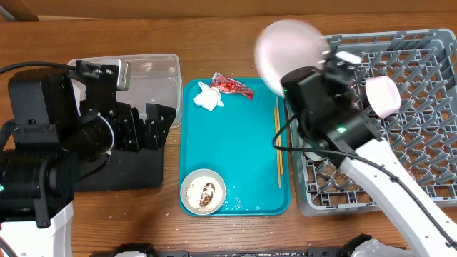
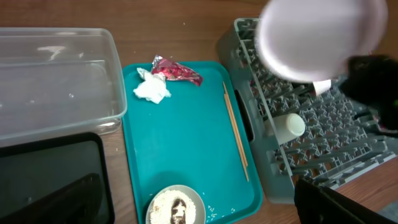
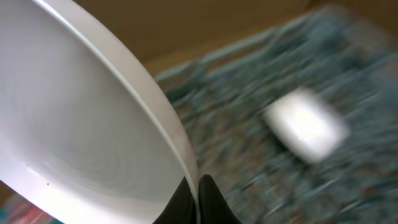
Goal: Sort waste into correct bins and load items into the dishwasher
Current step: 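Lift the large pink plate into the rack and stand it upright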
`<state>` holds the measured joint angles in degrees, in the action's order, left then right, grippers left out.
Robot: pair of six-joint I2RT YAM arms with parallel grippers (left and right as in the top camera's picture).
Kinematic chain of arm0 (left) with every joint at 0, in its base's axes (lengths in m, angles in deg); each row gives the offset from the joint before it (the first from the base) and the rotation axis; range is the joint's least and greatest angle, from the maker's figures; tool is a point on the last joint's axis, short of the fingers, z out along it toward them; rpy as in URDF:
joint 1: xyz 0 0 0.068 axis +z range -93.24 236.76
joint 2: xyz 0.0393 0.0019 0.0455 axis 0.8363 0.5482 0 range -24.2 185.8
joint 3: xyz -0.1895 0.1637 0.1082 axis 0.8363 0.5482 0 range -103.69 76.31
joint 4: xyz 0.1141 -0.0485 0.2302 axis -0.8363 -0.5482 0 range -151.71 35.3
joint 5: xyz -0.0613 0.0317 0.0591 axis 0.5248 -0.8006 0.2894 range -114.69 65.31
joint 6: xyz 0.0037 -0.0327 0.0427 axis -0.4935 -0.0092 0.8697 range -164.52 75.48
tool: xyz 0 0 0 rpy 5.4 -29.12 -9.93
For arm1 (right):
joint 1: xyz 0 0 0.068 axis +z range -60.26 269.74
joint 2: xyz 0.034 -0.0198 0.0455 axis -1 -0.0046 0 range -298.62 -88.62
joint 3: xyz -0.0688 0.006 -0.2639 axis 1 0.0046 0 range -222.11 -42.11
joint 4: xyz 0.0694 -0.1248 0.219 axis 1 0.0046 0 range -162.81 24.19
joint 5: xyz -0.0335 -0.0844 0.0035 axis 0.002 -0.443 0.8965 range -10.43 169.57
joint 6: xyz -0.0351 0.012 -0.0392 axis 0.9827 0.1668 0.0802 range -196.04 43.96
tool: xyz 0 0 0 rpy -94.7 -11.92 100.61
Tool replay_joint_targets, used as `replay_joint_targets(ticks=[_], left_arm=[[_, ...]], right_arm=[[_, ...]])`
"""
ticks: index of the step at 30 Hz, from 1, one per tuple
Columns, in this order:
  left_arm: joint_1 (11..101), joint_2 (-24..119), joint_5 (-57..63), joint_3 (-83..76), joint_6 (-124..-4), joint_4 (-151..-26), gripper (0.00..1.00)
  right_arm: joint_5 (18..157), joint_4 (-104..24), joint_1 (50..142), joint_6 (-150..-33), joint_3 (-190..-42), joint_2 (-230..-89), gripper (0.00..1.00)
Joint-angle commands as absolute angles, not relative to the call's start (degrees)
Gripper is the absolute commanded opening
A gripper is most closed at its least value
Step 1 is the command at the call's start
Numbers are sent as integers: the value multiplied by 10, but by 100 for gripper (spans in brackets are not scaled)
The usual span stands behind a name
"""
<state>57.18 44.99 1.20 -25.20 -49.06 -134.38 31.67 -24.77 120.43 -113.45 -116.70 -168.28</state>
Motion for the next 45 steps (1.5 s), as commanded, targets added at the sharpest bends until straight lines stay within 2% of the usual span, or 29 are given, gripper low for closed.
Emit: replay_joint_targets(ticks=[1,6,11,26,45], left_arm=[[575,455,17,-259,-498,-1342,100],[575,455,17,-259,-498,-1342,100],[575,455,17,-259,-498,-1342,100],[575,455,17,-259,-498,-1342,100],[575,455,17,-259,-498,-1342,100]], right_arm=[[65,-248,1142,-1044,-1175,-1689,4],[104,-245,1027,-1008,-1175,-1701,4],[181,-247,978,-985,-1173,-1721,4],[163,-244,978,-981,-1173,-1839,4],[152,-183,1008,-1001,-1175,-1780,4]])
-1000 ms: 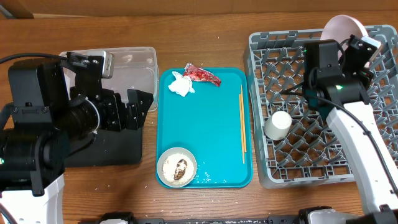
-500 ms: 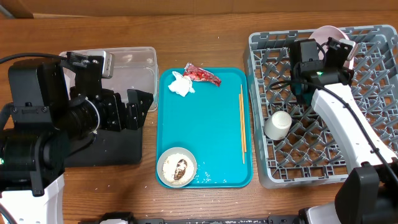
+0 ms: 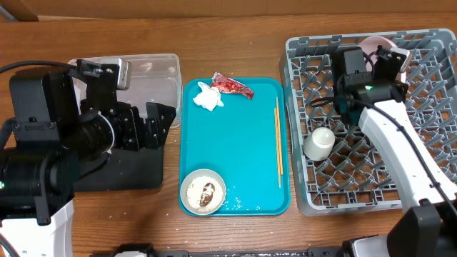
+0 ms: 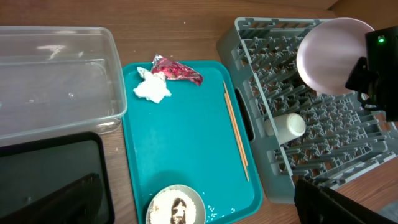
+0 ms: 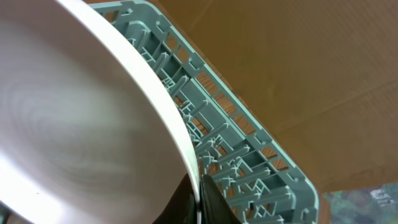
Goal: Sort waste into correct bins and load items into the dishwasher
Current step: 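Lift the large pink plate into the rack and stand it upright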
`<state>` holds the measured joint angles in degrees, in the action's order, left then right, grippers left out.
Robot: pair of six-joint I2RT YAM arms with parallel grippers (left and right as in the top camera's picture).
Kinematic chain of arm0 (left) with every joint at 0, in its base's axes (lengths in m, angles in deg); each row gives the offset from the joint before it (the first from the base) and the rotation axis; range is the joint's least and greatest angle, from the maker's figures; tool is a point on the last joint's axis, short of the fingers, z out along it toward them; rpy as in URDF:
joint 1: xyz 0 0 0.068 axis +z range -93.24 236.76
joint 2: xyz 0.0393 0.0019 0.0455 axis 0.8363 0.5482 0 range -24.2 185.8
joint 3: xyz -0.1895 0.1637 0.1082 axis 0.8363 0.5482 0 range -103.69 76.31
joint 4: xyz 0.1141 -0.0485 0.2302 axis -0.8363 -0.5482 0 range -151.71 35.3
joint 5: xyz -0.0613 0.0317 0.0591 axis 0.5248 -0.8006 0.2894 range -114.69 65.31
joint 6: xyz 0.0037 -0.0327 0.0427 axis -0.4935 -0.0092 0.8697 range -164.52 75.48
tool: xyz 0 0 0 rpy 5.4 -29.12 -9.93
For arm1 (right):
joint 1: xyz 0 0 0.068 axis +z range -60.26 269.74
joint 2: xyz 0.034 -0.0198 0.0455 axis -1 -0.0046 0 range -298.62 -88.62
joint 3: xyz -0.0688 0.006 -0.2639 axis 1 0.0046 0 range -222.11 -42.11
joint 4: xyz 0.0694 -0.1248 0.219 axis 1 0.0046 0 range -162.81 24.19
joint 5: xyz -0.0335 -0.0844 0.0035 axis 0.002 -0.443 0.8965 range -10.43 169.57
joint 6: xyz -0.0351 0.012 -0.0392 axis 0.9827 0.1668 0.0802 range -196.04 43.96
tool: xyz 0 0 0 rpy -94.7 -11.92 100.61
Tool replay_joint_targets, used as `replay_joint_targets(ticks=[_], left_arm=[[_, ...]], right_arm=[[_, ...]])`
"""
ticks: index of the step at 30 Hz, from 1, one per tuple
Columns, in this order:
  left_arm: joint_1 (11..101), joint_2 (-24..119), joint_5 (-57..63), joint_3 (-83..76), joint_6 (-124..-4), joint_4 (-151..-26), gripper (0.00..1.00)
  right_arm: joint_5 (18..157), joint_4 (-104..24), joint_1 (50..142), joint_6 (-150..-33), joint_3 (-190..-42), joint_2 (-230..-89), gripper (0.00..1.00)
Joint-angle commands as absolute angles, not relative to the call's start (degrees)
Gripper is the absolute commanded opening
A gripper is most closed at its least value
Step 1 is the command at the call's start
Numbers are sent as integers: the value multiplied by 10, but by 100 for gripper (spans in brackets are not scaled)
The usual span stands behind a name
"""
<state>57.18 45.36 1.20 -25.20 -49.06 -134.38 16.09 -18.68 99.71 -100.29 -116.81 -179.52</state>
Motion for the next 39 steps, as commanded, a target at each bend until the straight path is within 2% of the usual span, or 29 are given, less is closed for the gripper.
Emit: replay_joint_targets(ticks=[1,14,25,33,34,35,36,37,38,39], left_arm=[[575,455,17,-259,-498,-1342,100],[575,455,17,-259,-498,-1342,100],[575,455,17,-259,-498,-1342,100],[575,455,17,-259,-498,-1342,100],[575,455,17,-259,-498,-1342,100],[575,455,17,-259,-498,-1342,100],[575,455,17,-259,-498,-1342,100],[575,455,17,-259,-498,-1342,100],[575,455,17,-259,-498,-1342,100],[575,455,17,-259,-498,-1342,100]], right_arm=[[151,-182,1011,-1001,-1174,-1780,4],[48,-187,1059,-1000,-1172,-1781,4],[80,-191,1022,-1001,-1147,-1795,4],[93,-182,1051,-1001,-1134,-1818,4],[93,-182,1055,-1001,-1134,-1818,7],[92,-181,1060,-1000,-1134,-1818,15],[91,-180,1064,-1000,-1134,-1816,28],[91,-178,1068,-1000,-1134,-1815,33],[91,-178,1072,-1000,-1134,-1814,33],[91,-178,1077,-1000,-1134,-1812,27]])
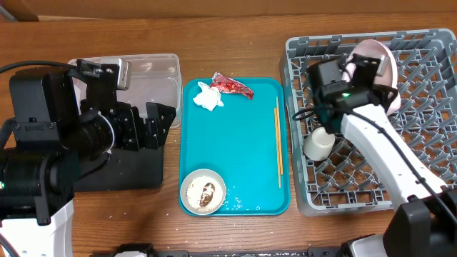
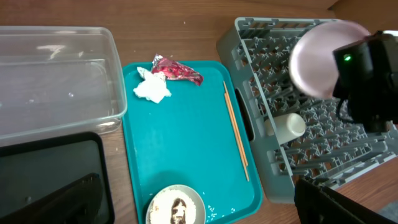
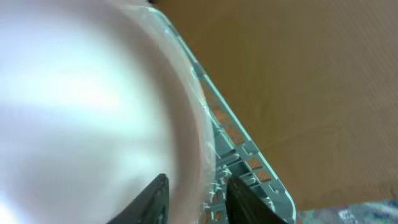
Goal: Sort waste into correct bins and load items into the dishwasher
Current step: 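Lift the large pink plate into the rack and stand it upright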
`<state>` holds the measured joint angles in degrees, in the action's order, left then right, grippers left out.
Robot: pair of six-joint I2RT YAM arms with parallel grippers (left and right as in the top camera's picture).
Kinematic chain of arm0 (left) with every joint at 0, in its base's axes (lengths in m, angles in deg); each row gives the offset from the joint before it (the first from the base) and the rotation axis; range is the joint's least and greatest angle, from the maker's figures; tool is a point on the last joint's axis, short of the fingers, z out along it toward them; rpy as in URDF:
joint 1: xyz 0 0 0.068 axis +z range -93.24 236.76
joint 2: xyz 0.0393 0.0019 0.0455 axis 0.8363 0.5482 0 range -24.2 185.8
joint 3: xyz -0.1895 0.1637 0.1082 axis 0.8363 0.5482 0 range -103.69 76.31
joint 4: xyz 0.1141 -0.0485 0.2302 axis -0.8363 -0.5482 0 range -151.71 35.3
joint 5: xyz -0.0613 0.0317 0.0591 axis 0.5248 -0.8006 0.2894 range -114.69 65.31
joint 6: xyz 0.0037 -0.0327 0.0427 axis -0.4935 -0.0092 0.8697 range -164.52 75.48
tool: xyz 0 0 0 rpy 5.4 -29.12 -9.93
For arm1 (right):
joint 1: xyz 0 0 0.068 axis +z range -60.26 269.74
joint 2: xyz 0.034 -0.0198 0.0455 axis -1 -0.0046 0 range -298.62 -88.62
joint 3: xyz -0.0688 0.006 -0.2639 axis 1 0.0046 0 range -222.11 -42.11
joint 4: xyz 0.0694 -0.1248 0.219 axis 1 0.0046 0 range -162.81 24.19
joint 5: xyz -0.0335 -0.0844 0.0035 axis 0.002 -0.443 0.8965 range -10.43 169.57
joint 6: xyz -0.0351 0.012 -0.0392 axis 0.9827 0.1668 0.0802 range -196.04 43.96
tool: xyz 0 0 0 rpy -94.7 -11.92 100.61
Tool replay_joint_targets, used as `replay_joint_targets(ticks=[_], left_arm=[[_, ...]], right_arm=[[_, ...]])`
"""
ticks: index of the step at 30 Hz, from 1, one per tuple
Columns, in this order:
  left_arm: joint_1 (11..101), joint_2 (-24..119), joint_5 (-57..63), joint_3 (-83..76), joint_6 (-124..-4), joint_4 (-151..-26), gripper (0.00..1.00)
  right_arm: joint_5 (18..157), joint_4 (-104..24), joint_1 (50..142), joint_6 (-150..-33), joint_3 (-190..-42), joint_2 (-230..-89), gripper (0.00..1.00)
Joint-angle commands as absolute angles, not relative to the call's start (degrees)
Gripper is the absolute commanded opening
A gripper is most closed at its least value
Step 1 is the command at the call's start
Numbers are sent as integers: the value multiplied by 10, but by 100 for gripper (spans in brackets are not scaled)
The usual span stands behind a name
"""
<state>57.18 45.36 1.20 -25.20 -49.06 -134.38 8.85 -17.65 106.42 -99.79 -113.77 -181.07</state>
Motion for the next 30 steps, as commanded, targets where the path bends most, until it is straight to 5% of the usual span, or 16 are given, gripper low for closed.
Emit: replay_joint_targets(ticks=[1,4,21,30], left_arm=[[575,455,17,-259,-498,-1342,100],[575,455,17,-259,-498,-1342,100],[575,455,17,-259,-498,-1342,100],[575,455,17,-259,-498,-1342,100]], right_arm=[[91,-178,1080,-1000,-1134,-1810,22],[91,-178,1081,-1000,-1135,-1810,4],[109,-177,1086,-1002,-1180,-1784,10],[595,-116,1147,-983,-1251,-1708,8]])
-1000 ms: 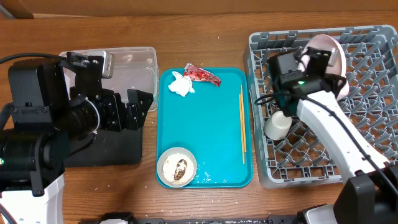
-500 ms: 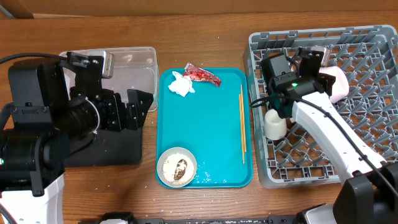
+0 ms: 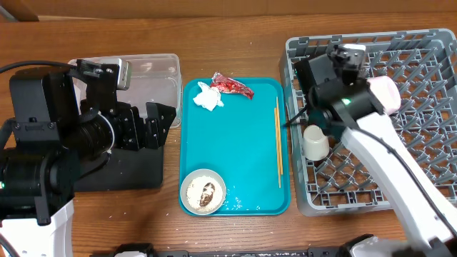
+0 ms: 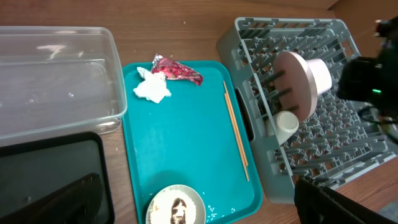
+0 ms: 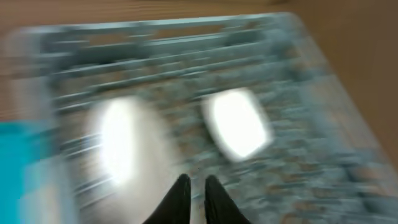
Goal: Sort waste into correct bins and load items into the dishwasher
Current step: 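Lift the large pink plate into the rack and stand it upright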
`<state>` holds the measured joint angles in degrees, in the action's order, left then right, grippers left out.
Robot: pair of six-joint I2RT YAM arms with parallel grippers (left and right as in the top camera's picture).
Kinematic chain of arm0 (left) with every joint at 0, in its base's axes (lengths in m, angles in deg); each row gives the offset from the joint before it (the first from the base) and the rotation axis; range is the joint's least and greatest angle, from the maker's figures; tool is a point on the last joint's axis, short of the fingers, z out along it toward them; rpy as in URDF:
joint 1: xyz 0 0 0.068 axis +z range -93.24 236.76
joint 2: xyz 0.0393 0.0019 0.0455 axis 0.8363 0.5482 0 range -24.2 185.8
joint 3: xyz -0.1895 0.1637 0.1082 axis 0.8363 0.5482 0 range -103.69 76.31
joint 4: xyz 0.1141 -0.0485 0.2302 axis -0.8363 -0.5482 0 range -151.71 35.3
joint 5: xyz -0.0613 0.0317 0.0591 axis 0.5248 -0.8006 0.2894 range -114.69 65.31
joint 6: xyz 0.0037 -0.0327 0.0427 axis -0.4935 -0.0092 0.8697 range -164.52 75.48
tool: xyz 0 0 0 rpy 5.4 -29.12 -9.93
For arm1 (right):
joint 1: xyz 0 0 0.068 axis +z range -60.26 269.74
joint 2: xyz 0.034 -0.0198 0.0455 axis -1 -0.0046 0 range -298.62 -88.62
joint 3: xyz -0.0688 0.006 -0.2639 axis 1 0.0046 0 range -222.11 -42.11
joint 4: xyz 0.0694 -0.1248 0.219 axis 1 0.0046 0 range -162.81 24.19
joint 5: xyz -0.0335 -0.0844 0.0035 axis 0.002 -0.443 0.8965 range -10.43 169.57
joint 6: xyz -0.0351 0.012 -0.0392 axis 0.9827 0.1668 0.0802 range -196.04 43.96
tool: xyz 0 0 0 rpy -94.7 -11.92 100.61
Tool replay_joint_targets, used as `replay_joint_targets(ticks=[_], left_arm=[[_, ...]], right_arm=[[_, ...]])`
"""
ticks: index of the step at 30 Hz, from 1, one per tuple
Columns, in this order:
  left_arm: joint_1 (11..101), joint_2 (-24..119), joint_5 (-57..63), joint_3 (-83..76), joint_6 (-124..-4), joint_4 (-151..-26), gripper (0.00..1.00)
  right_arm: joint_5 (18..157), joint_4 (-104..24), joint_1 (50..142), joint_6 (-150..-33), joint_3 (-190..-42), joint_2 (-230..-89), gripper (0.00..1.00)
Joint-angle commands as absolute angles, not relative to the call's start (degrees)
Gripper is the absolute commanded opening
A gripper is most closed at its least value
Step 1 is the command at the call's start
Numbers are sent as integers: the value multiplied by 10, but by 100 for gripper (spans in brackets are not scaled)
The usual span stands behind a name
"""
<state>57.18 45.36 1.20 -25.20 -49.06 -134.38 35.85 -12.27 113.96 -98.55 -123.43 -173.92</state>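
Note:
The pink bowl (image 3: 383, 96) stands on edge in the grey dish rack (image 3: 414, 164); the left wrist view also shows this pink bowl (image 4: 303, 76). A white cup (image 3: 315, 141) lies in the rack near its left wall. My right arm (image 3: 335, 75) hangs over the rack's back left. The right gripper (image 5: 197, 193) is blurred, its fingers nearly together with nothing between them. The left gripper (image 4: 196, 186) stands wide open over the black bin, left of the teal tray (image 3: 243, 143). A dirty small dish (image 3: 203, 191), chopsticks (image 3: 278, 143), a tissue (image 3: 208, 97) and a red wrapper (image 3: 232, 86) lie on the tray.
A clear plastic bin (image 3: 153, 78) sits at the back left with a black bin (image 3: 121, 171) in front of it. The rack's tines fill the right side. Bare wooden table runs along the front and back.
My right gripper has come off the pink bowl, which now stands alone on edge in the rack. The fingers, spread round its rim before, are now close together. The left arm has not moved.
My right gripper held the pink bowl by its rim above the rack's left edge. Then it had the bowl at the rack's back. A second ago its fingers were apart at the rim. The bowl now stands in the rack, free of the gripper.

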Motion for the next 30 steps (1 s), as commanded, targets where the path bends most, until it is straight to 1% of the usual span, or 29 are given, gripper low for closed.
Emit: replay_joint_targets(ticks=[1,3,5,8,14,19,23,24,27,30], left_arm=[[575,455,17,-259,-498,-1342,100],[575,455,17,-259,-498,-1342,100],[575,455,17,-259,-498,-1342,100],[575,455,17,-259,-498,-1342,100],[575,455,17,-259,-498,-1342,100],[575,455,17,-259,-498,-1342,100],[575,455,17,-259,-498,-1342,100],[575,455,17,-259,-498,-1342,100],[575,455,17,-259,-498,-1342,100],[575,455,17,-259,-498,-1342,100]], right_arm=[[629,-114,1149,-983,-1251,-1707,5],[693,-110,1155,-983,-1251,-1707,4],[716,-100,1160,-983,-1249,-1708,4],[710,-91,1156,-985,-1236,-1711,4],[706,-91,1120,-987,-1201,-1744,4],[674,-108,1064,-999,-1194,-1766,4],[680,-126,987,-1017,-1202,-1763,4],[698,-132,952,-1014,-1206,-1763,4],[740,-142,923,-962,-1212,-1760,4],[746,-142,919,-932,-1220,-1751,4]])
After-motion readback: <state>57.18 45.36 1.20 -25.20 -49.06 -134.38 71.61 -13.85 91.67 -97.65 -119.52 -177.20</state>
